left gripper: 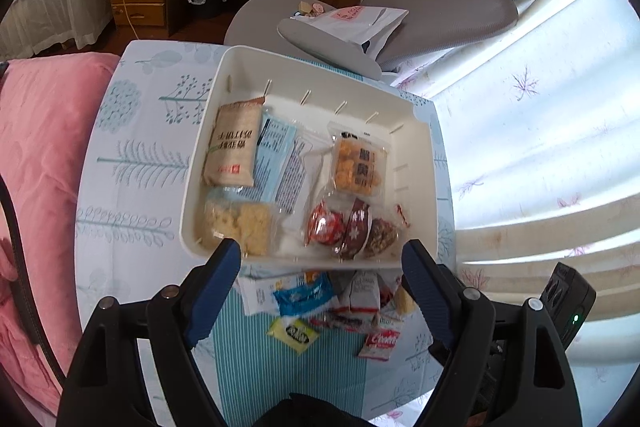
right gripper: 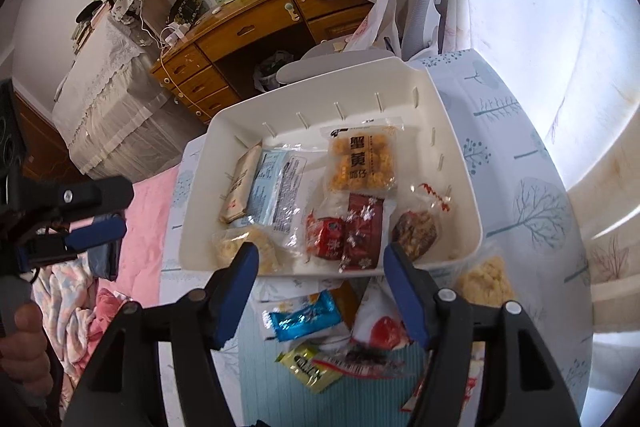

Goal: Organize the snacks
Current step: 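Withdraw both tools from the basket toward the snacks on the table, then grasp yellow-green packet with left tool while right reaches toward red-white Cookies packet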

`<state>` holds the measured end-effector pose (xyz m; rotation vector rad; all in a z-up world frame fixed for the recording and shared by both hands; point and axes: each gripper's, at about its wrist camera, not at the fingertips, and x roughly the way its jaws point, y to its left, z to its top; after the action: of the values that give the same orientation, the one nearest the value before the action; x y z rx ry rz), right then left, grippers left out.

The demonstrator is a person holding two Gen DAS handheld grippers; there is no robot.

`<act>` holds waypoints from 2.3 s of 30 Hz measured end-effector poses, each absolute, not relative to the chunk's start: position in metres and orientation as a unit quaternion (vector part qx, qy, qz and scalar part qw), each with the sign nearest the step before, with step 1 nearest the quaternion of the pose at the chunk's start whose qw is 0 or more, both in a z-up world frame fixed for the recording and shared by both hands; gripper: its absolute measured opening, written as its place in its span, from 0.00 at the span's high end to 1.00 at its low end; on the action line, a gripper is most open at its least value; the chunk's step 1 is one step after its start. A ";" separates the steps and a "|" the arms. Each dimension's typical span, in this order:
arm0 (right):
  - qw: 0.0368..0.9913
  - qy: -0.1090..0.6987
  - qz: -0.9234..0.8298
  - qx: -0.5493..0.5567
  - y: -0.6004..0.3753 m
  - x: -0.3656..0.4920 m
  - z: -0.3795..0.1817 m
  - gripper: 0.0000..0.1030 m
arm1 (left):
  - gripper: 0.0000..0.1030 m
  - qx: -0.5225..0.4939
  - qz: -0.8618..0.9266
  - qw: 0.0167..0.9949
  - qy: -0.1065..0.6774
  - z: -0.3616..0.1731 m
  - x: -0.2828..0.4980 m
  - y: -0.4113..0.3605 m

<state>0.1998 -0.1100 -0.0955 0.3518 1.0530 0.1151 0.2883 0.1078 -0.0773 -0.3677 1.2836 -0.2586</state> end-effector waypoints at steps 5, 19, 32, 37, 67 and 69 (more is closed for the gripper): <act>0.851 0.490 0.053 0.181 -0.103 0.178 -0.083 0.36 | 0.21 -0.158 -0.126 0.782 0.590 -0.063 0.255 0.115; 0.872 0.455 0.033 0.179 -0.070 0.081 -0.054 0.36 | 0.14 -0.134 -0.122 0.798 0.575 -0.043 0.148 0.155; 0.863 0.463 0.020 0.200 -0.053 -0.004 -0.081 0.36 | 0.14 -0.105 -0.112 0.814 0.560 -0.061 0.071 0.181; 0.864 0.465 0.007 0.195 -0.062 -0.016 -0.097 0.36 | 0.14 -0.129 -0.118 0.806 0.566 -0.077 0.061 0.179; 0.793 0.575 0.181 -0.086 -0.127 0.072 -0.200 0.36 | 0.14 -0.264 0.060 0.714 0.646 -0.209 0.132 0.078; 0.784 0.578 0.197 -0.111 -0.125 0.075 -0.207 0.36 | 0.14 -0.272 0.074 0.706 0.649 -0.220 0.136 0.074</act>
<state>0.0752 -0.1252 -0.2074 -0.2393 1.2464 0.4256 0.1364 0.0738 -0.2204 -0.6054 1.4428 0.1638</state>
